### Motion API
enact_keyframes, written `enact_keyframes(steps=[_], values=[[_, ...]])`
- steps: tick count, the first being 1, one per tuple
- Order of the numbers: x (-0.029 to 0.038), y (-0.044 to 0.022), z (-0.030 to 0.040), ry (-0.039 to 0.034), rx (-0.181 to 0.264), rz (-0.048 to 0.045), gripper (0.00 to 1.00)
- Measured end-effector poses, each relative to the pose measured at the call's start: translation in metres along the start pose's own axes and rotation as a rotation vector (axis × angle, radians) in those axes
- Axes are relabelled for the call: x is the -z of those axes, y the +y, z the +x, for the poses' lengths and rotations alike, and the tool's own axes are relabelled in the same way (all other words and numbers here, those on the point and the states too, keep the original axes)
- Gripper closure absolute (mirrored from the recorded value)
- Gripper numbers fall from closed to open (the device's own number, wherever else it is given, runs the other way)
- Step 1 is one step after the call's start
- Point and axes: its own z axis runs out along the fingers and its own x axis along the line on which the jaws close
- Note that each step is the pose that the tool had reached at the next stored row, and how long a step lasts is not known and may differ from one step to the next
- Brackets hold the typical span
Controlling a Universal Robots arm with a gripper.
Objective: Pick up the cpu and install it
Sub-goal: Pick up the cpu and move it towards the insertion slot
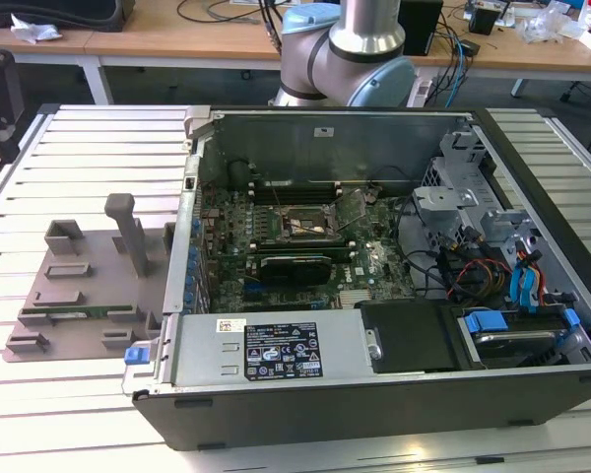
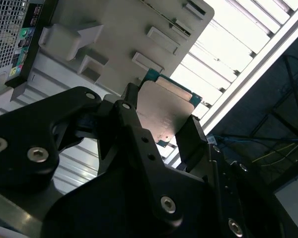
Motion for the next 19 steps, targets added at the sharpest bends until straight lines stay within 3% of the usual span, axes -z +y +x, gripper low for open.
enact_keyframes(steps=[4, 13, 17, 19], values=[[-0.0001, -0.0003, -0.0040, 0.0002, 0.000, 0.0013, 0.45], [-0.0007, -0.0017, -0.0271, 0.0002, 0.000, 0.0021, 0.45], [-0.0013, -0.0030, -0.0492, 0.0004, 0.000, 0.0022, 0.45], [-0.0015, -0.0034, -0.0557, 0.0005, 0.000, 0.0023, 0.45]])
